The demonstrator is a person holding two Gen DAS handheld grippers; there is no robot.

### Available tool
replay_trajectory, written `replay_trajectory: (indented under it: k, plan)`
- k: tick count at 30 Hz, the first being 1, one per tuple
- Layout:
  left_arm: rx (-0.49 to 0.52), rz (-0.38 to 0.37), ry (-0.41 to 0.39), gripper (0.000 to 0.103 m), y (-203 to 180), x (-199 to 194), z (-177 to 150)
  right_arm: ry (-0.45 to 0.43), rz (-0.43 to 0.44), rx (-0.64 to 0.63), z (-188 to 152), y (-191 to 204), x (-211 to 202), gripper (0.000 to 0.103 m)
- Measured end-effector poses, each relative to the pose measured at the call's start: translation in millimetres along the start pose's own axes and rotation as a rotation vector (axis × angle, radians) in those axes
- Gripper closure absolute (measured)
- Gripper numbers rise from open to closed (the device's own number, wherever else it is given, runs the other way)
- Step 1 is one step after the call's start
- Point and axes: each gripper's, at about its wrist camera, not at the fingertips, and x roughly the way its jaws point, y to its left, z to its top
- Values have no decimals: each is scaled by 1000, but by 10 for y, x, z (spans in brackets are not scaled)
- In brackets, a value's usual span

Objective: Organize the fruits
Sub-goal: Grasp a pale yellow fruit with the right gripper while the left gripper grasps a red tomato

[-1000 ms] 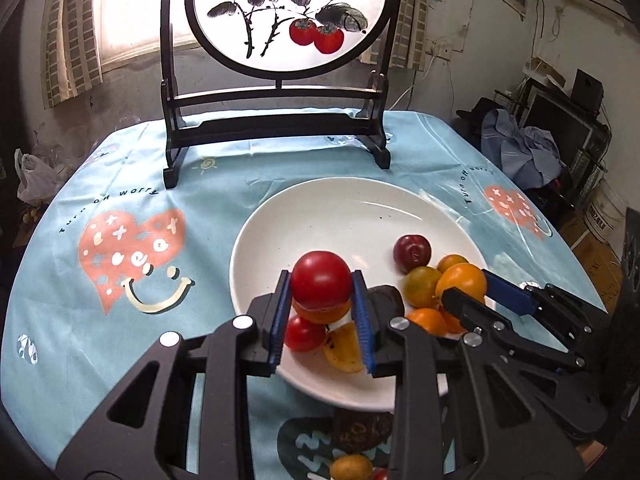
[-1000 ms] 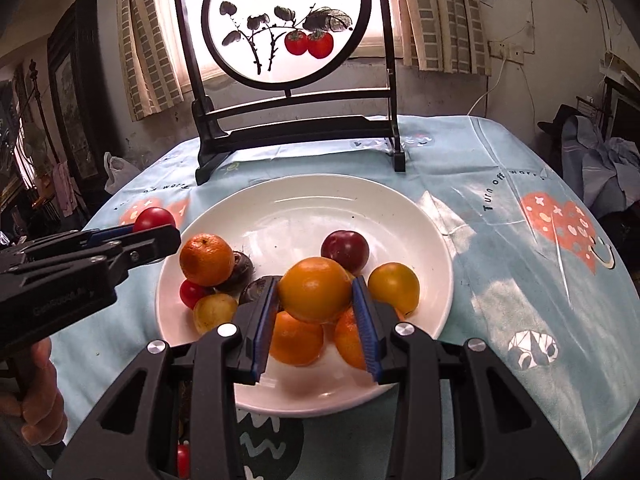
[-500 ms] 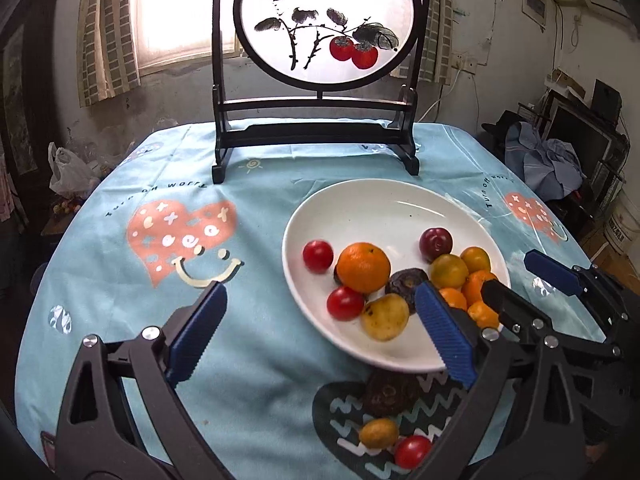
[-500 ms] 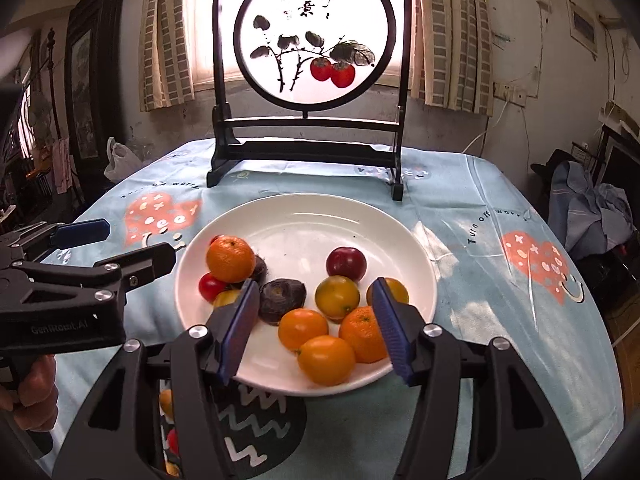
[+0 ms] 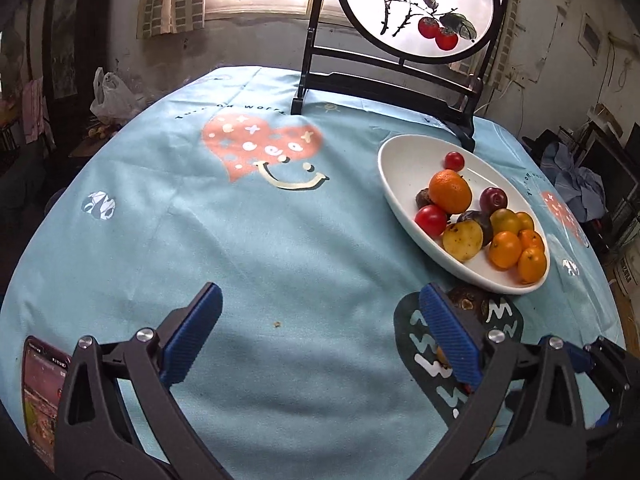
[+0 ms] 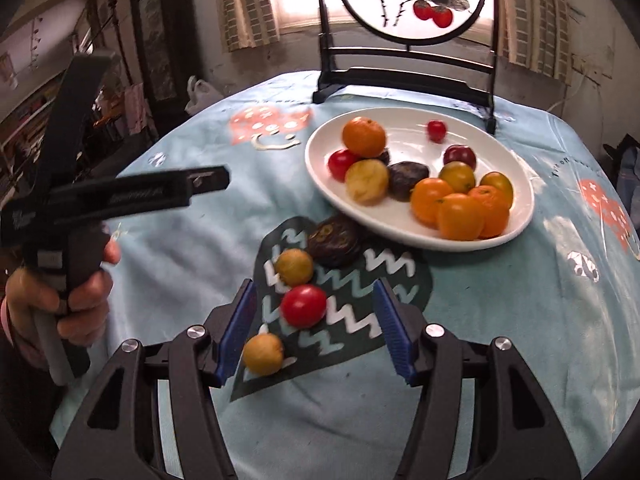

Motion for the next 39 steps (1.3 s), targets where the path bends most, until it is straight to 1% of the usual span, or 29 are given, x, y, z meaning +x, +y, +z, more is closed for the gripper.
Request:
replay_trajectory:
  k: [4,7,9,10,11,14,15,16,17,19,22,24,27,31,32,33,34,36,38,39]
  plan:
    - [5,4,17,2,-11,24,1,63,-14,-111,-143,241,75,42]
    - [15,8,20,2,-28,27,2,92,2,-142,-193,311,124,42]
    - [21,12,21,2,-38,26,0,108,9,-145,-208,315,148,46]
    - [22,11,22,2,-41,26,-2,116,11,-143,-212,310,162,49]
    - [21,8,24,2,-40,23,-6,125,15,-139,-215,303,180,54]
    - [22,4,26,2,-44,19,-9,161,19,-133,-237,288,244,64]
    - [24,6,26,2,-46,18,-10,167,25,-129,-236,279,261,64]
    - [25,6,26,2,-48,20,-9,167,33,-127,-232,273,254,73]
    - [25,5,25,2,-49,19,-12,171,47,-122,-226,262,251,78]
    - [29,2,26,2,-59,23,-13,164,80,-74,-193,169,218,78]
    - [47,-22,29,2,-100,16,-26,106,133,86,-104,-137,110,78]
    - [80,-50,29,2,-178,0,-50,67,126,181,-65,-344,41,78]
    - [174,-130,44,4,-381,-30,-119,21,75,255,-46,-528,-50,78]
    - [354,-240,53,18,-741,-121,-307,-10,34,299,-38,-644,-111,78]
    - [389,-262,59,25,-813,-135,-359,-12,28,302,-33,-666,-119,78]
    - [418,-279,70,28,-876,-141,-408,-13,25,304,-33,-687,-118,78]
    - [440,-288,79,31,-923,-138,-450,-15,25,305,-41,-705,-116,78]
    - [466,-292,94,35,-982,-116,-499,-18,24,303,-47,-704,-131,78]
    - [472,-303,111,44,-1002,-94,-527,-23,17,295,-49,-696,-137,78]
    - [473,-309,119,47,-1006,-80,-534,-24,15,291,-56,-698,-136,78]
